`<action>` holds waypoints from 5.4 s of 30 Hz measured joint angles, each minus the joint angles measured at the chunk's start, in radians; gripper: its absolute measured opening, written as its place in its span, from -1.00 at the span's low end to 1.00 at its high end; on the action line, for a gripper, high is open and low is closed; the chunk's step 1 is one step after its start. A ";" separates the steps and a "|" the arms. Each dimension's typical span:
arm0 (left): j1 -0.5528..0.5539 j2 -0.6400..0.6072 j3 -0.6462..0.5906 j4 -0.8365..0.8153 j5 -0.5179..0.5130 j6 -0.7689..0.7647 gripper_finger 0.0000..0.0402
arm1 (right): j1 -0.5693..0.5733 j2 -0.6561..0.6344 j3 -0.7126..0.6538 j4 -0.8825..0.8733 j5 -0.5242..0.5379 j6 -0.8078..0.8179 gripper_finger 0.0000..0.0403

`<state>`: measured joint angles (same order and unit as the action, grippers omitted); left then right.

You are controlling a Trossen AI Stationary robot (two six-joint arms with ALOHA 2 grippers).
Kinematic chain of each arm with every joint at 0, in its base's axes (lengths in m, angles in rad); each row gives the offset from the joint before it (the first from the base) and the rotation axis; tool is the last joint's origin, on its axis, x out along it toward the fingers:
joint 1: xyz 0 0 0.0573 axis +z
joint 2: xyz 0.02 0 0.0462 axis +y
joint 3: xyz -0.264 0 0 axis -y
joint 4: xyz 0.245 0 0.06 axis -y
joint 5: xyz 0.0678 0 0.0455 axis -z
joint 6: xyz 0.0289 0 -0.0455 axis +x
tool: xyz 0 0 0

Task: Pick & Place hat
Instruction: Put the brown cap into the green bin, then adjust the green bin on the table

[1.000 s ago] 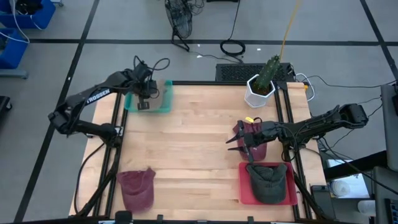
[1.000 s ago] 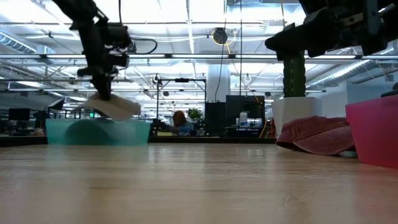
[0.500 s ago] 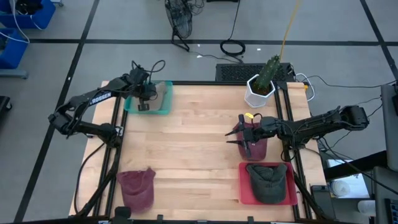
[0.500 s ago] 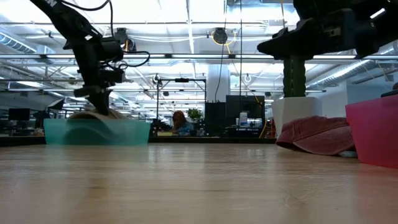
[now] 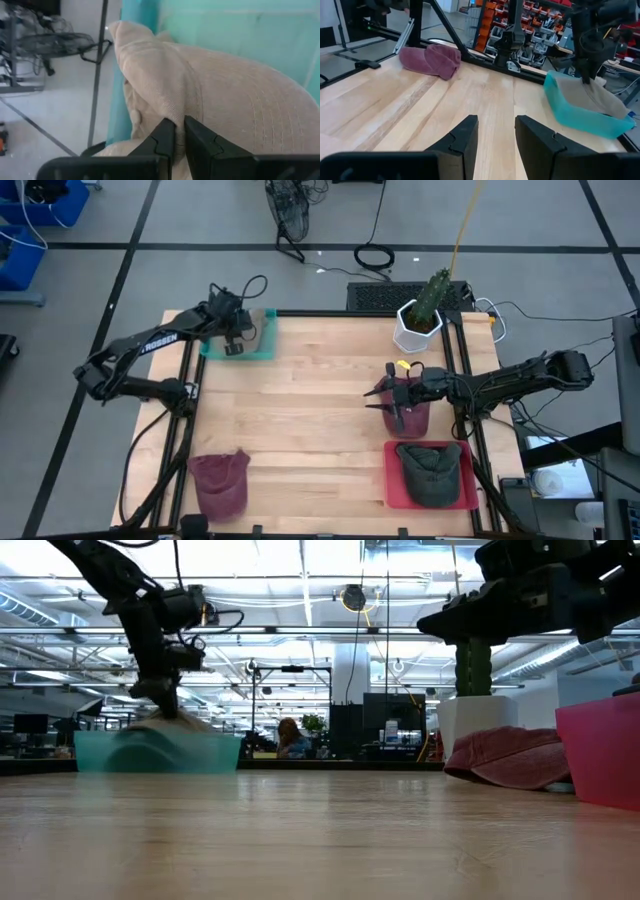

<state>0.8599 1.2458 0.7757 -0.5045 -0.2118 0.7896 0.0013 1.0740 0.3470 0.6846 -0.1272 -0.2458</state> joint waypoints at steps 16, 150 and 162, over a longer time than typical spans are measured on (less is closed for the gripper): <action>-0.061 -0.069 0.001 -0.113 -0.025 -0.080 -0.50 | 0.000 0.000 0.000 0.000 -0.004 0.048 -0.42; 0.024 0.143 0.001 0.031 -0.126 -0.864 -0.81 | 0.000 0.000 0.000 -0.046 0.000 0.051 -0.42; -0.110 -0.132 0.001 0.024 0.006 -0.976 -0.81 | 0.000 0.000 0.000 -0.046 0.000 0.048 -0.42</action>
<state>0.7497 1.1136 0.7765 -0.4808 -0.2061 -0.1865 0.0016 1.0740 0.3466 0.6388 -0.1276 -0.1979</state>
